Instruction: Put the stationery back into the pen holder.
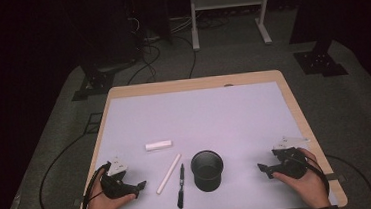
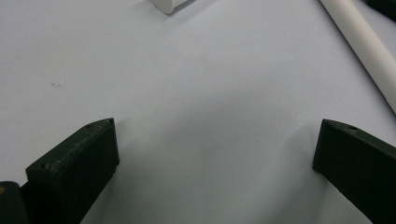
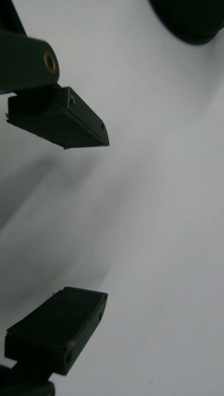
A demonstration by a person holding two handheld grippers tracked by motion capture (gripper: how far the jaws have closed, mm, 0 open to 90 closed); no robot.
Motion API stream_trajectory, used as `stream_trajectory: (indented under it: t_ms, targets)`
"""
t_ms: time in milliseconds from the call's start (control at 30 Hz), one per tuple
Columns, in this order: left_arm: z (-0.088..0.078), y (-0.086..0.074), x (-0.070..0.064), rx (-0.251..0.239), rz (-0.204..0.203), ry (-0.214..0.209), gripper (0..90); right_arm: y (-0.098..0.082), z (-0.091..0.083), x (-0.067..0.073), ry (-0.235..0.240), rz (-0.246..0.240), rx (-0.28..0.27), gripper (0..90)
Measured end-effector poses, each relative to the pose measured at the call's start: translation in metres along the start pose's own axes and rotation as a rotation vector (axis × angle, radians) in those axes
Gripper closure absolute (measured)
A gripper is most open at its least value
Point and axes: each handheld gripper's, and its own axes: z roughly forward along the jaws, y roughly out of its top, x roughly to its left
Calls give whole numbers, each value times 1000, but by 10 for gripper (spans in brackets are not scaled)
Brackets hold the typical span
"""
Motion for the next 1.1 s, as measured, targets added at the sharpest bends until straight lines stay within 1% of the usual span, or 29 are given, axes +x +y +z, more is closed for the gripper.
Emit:
stream_trajectory:
  t_ms: [100, 133, 200, 233, 267, 300, 400, 433, 500, 567, 633, 767, 833, 967, 1100]
  targets:
    - [0, 0, 0, 0, -3, 1, 0, -8, 4, -2, -11, 1, 21, 183]
    - [0, 0, 0, 0, -3, 2, 0, -10, 4, -3, -16, 3, 18, 185]
    - [0, 1, -1, 1, -3, 5, 0, -12, 3, -4, -17, -2, 7, 184]
    - [0, 1, -1, 2, -5, 5, 0, -14, 2, -5, -29, -17, 0, 176]
    - [0, 1, -1, 2, -5, 5, 0, -16, 2, -6, -30, -19, -9, 166]
    - [0, 1, -1, 3, -3, 8, 0, -19, 2, -8, -22, -10, -30, 165]
    - [-1, 1, -1, 2, -4, 7, 9, -25, 3, -7, -24, -16, -75, 160]
    - [-2, 1, -1, -1, 2, 3, 20, -25, 2, -7, -24, -15, -78, 160]
    - [-3, 2, 0, -11, 11, -8, 76, -25, 3, -7, -28, -18, -78, 159]
    - [-5, 2, 0, -16, 0, -18, 86, -25, 3, -7, -26, -15, -78, 159]
    - [-6, 2, 0, -21, 9, -20, 132, -25, 3, -7, -24, -12, -77, 159]
    - [-10, 6, -1, -30, 26, -15, 143, -25, 3, -7, -24, -13, -78, 159]
    - [-13, 9, -1, -44, 39, -29, 178, -25, 3, -8, -22, -10, -78, 158]
    - [-18, 18, 0, -52, 56, -31, 222, -25, 3, -8, -22, -10, -77, 159]
    - [-19, 25, 0, -53, 86, -33, 253, -25, 3, -8, -21, -10, -77, 159]
